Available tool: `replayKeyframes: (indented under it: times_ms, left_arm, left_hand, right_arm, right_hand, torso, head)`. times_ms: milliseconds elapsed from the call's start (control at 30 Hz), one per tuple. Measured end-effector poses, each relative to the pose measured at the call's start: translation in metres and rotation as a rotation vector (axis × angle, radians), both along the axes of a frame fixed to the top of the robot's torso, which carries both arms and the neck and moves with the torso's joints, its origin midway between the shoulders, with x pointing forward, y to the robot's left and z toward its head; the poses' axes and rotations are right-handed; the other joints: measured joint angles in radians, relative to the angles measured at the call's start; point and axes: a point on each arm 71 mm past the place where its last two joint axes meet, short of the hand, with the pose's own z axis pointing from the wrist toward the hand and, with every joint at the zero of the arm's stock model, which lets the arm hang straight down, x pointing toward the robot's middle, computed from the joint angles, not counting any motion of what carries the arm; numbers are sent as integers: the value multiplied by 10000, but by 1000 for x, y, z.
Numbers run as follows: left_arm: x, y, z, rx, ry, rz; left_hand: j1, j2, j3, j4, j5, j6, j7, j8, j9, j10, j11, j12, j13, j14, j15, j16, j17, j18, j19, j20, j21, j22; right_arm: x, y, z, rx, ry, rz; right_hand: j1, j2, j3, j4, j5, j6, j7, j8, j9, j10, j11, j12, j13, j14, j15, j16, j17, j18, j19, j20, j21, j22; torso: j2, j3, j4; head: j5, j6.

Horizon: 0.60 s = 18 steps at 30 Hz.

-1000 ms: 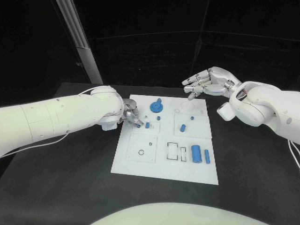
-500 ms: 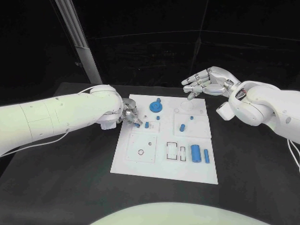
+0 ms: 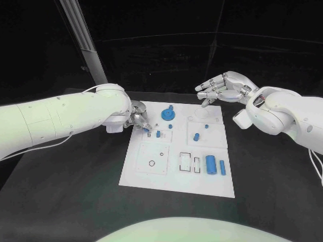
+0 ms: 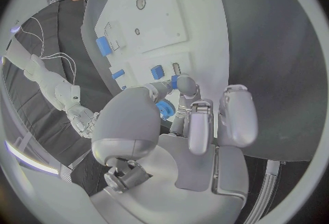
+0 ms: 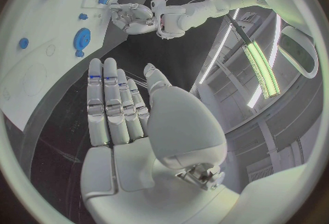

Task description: Assemble the parts on the task board

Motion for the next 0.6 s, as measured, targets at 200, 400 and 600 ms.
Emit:
replayKeyframes:
  times_ms: [200,400,600]
  left_arm:
    - [3,-6,7,107,102,-278]
    - [6,-10,9,228,240,-428]
    - [8,-17,8,359,388,-617]
  left_hand:
    - [57,-68,-31,-34,-4,-1,1,59,70,89,-13,163,217,0,0,0,0,0,0,0,0,16]
    - [69,-96,-57,-61,-39,-1,2,59,90,153,-7,267,344,0,0,0,0,1,0,0,0,32]
    - [81,-165,-85,-90,-40,-55,-19,120,126,188,-42,334,418,0,0,0,0,0,0,0,0,57]
  right_arm:
    - [1,1,0,-4,8,4]
    - [1,1,0,-3,15,21]
    - [1,2,-1,-2,21,33]
  right_hand:
    - [0,0,0,0,0,0,0,0,0,0,0,0,0,0,0,0,0,0,0,0,0,0]
    - [0,0,0,0,0,0,0,0,0,0,0,0,0,0,0,0,1,1,0,0,0,0]
    - [0,0,-6,6,0,0,0,0,0,0,0,0,0,0,0,0,2,-1,0,0,0,0]
  torso:
    - [2,1,-1]
    - [2,7,-5]
    - [2,8,-5]
  head:
    - [1,-34]
    - [9,-63]
    - [2,-94]
